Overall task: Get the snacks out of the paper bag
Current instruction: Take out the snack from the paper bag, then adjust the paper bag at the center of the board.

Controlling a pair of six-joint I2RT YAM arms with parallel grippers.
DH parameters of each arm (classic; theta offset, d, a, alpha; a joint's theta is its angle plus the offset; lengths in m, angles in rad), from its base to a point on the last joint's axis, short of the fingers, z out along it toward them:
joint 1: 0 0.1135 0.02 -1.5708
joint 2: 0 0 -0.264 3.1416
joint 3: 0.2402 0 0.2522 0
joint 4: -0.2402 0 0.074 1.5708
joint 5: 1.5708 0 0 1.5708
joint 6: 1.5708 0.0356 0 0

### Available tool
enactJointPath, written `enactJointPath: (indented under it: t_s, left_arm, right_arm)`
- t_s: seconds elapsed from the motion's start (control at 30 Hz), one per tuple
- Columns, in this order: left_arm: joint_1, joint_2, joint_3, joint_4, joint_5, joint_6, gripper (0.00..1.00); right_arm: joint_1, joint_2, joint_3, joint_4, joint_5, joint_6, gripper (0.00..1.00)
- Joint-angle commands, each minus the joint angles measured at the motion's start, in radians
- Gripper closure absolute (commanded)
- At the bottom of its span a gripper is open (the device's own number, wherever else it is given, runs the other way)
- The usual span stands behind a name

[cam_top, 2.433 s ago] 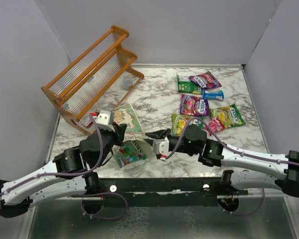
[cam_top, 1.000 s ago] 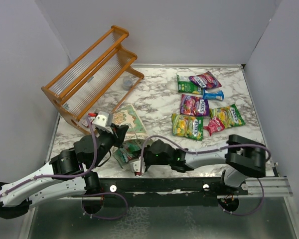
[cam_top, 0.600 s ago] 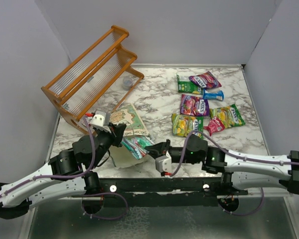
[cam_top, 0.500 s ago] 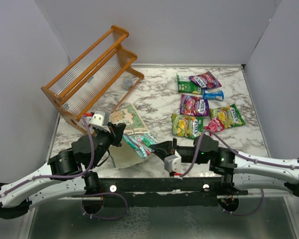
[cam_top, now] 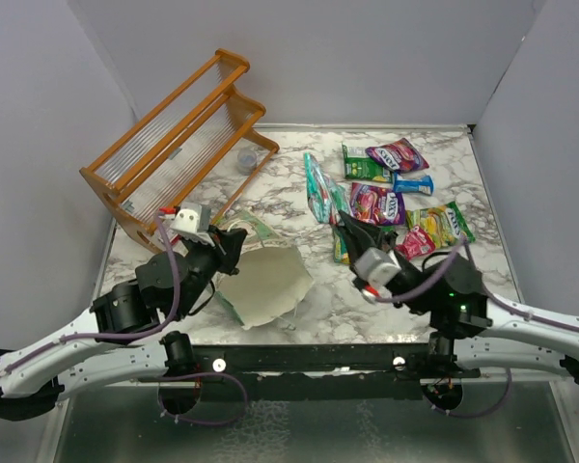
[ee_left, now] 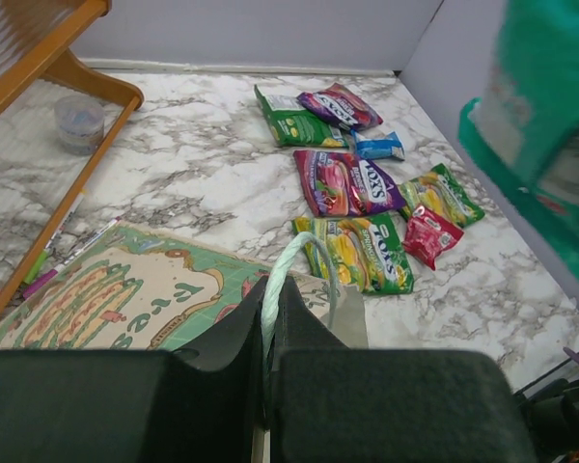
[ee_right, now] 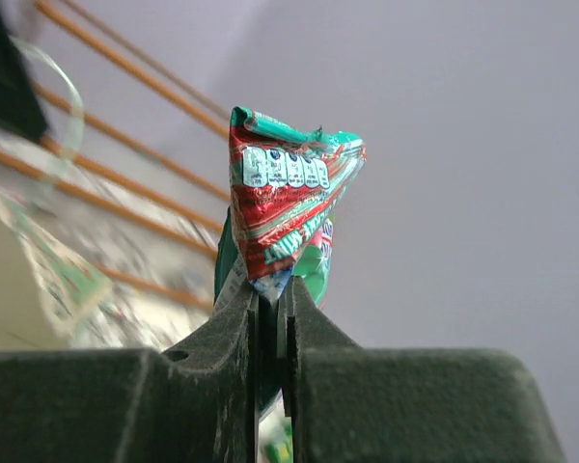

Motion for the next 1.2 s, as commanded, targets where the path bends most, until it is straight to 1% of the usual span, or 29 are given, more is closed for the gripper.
enactJointPath:
  t_s: [0.0, 0.07, 0.17, 0.27, 0.33, 0.4, 0.57, 0.67, 0.7, 0.8, 0.97, 1.07, 1.17]
  left_arm:
    - [0.005, 0.069, 0.099, 0.013, -0.027, -0.038, 1.0]
    - [0.004, 0.103, 0.142, 0.007, -0.045, -0.066, 1.0]
    - [0.005, 0.156, 0.188, 0.081, -0.018, -0.057, 1.0]
    - [0.006, 0.234, 0.237, 0.144, 0.006, -0.047, 1.0]
    - [0.007, 0.295, 0.279, 0.173, 0.013, -0.042, 1.0]
    - [0.009, 0.344, 0.307, 0.221, 0.026, -0.013, 1.0]
    - [0.055, 0.39, 0.309, 0.292, 0.057, 0.017, 1.0]
    - [0.1, 0.347, 0.232, 0.273, 0.065, -0.026, 1.0]
    - [0.113, 0.319, 0.197, 0.272, 0.073, -0.038, 1.0]
    - [0.137, 0.219, 0.095, 0.246, 0.085, -0.076, 1.0]
    - [0.14, 0.035, -0.015, 0.115, 0.066, -0.15, 1.0]
    - [0.14, -0.069, -0.071, 0.065, 0.108, -0.192, 1.0]
    - [0.14, -0.16, -0.108, 0.056, 0.166, -0.199, 1.0]
  right_arm:
    - [-0.023, 0.137, 0.002, 0.186, 0.562, -0.054, 0.98]
    - [-0.071, 0.136, -0.006, 0.143, 0.537, 0.054, 0.98]
    - [-0.251, 0.122, -0.032, 0.073, 0.413, 0.312, 0.98]
    - [-0.441, 0.181, -0.001, -0.07, 0.33, 0.575, 0.98]
    - [-0.5, 0.238, 0.024, -0.145, 0.328, 0.689, 0.98]
    - [-0.52, 0.282, 0.04, -0.189, 0.323, 0.747, 0.98]
    - [-0.527, 0.287, 0.017, -0.199, 0.282, 0.799, 0.98]
    - [-0.528, 0.264, 0.001, -0.194, 0.282, 0.799, 0.98]
    - [-0.528, 0.26, -0.004, -0.193, 0.256, 0.796, 0.98]
    - [-0.53, 0.249, -0.016, -0.189, 0.241, 0.792, 0.98]
    - [-0.53, 0.257, -0.015, -0.17, 0.221, 0.792, 0.98]
    - [-0.53, 0.273, -0.009, -0.161, 0.211, 0.792, 0.98]
    - [-0.53, 0.282, -0.009, -0.151, 0.203, 0.794, 0.98]
